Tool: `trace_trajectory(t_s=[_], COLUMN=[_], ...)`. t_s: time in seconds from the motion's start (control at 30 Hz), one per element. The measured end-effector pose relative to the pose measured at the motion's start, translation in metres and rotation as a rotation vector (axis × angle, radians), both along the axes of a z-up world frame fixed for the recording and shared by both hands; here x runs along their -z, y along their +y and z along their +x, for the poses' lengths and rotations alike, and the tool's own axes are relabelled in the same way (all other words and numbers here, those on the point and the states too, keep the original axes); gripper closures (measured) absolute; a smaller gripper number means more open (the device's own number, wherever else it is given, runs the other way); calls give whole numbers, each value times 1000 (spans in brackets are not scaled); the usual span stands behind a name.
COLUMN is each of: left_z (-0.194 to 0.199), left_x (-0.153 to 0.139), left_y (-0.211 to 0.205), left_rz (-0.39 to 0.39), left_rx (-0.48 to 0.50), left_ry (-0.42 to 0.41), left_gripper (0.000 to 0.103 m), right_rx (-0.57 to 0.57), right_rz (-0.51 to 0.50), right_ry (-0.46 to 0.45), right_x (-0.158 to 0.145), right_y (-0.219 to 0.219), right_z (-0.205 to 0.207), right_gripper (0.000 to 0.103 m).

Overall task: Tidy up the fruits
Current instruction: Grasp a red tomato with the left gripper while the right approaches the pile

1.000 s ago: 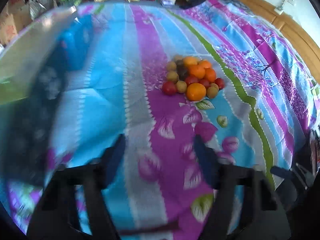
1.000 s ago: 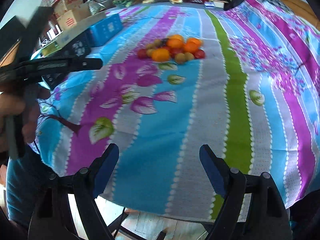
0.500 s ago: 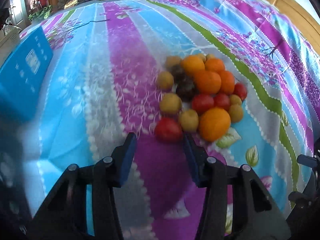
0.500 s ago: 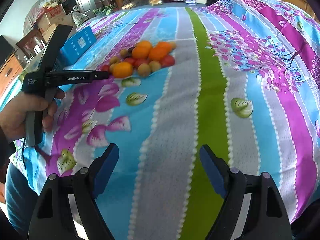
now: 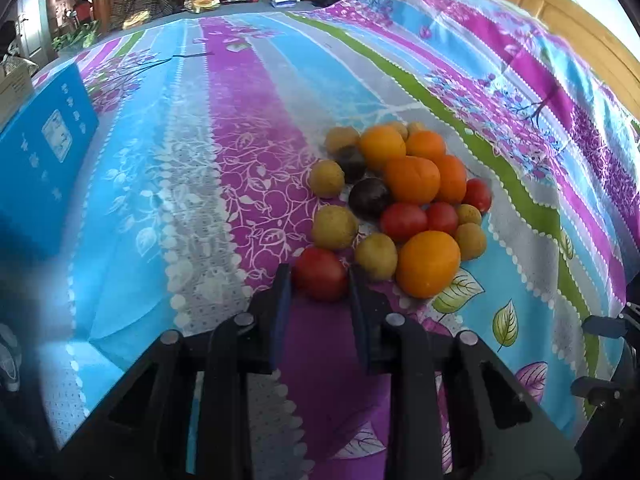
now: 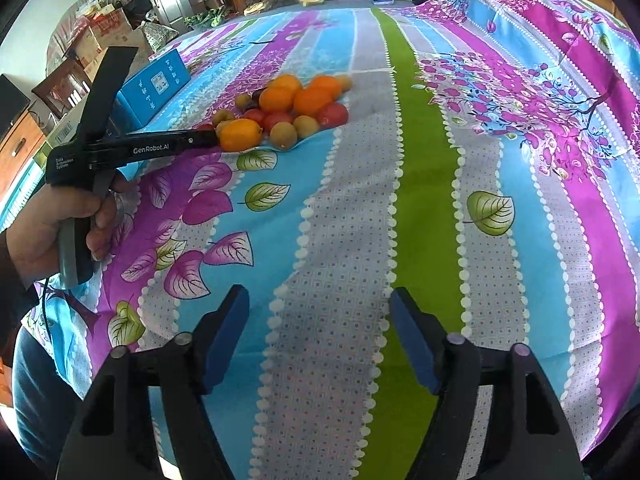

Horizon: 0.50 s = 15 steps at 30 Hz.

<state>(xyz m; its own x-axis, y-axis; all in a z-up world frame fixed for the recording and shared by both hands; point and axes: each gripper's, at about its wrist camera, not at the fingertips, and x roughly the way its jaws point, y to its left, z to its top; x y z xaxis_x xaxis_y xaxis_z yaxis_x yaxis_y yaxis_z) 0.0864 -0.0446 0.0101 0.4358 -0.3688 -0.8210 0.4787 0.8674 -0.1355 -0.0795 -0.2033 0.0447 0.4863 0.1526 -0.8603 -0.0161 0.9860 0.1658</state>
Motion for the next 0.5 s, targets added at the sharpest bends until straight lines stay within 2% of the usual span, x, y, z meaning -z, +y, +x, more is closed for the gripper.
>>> trace_trajectory(t_s=[0.23,0.5], left_z=[-26,-43], left_x=[-16,-29], left_y=[12,26], left_rz=[-27,-59], left_rx=[-40,-83], left_ry=[-31,-42], left_gripper=[75,75], right_rx=[-10,-30], right_rz=[8,72], right_ry=[-39,-74], right_x=[-7,-12], right_y=[-9,-23], right_z=[21,90], right_gripper=[29,30])
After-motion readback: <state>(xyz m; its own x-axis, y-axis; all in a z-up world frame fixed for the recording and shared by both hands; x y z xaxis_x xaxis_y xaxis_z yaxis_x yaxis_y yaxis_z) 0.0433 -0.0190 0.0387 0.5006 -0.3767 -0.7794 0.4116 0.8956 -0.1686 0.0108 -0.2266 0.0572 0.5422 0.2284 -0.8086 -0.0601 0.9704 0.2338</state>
